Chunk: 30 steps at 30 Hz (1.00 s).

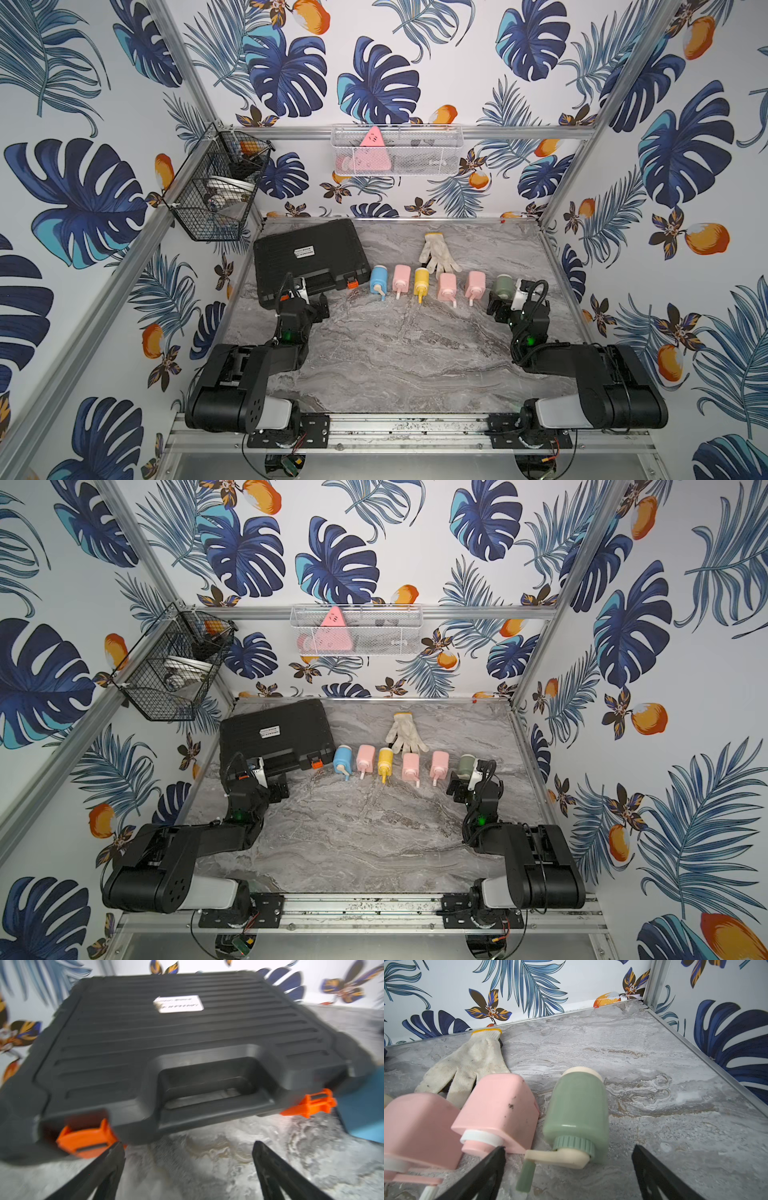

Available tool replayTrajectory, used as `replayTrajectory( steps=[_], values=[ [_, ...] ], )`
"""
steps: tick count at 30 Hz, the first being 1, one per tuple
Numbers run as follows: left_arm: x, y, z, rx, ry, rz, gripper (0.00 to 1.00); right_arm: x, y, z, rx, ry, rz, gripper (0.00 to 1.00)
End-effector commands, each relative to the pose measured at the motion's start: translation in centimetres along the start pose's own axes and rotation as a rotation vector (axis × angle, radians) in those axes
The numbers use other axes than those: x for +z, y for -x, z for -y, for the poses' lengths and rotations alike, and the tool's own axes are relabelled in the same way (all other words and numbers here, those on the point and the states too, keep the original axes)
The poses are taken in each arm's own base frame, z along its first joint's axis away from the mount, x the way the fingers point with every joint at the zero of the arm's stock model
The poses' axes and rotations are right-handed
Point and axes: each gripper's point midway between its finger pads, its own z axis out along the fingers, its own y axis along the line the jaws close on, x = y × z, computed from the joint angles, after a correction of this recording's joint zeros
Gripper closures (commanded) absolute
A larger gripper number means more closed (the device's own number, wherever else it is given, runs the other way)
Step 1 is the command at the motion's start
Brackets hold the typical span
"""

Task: Put the tray back into the pencil sharpener
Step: Reset both arms

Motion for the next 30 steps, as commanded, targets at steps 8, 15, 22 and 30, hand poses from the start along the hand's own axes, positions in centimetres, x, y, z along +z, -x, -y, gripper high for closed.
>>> replayTrajectory(
  steps=[8, 15, 22, 30],
  values=[
    [2.1, 1.3, 2.1, 0.043, -0.166, 0.115, 0.01, 2.0, 0.9, 0.0, -0.031, -0.004, 0.061, 0.0],
    [3.1, 1.1, 2.3, 0.082, -0.064, 0.062, 0.01, 3.0, 1.4, 1.1, -0.006, -0.076, 0.071, 0.0],
    [3.4, 0.8, 4.0, 0.136, -0.141, 0.037, 0.01, 2.7, 1.4, 1.0, -0.018, -0.075, 0.08, 0.0],
    [3.6, 0.7, 4.1, 0.138, -0.138, 0.03, 0.01, 3.0, 1.3, 1.5, -0.008, -0.112, 0.057, 0.0]
  ],
)
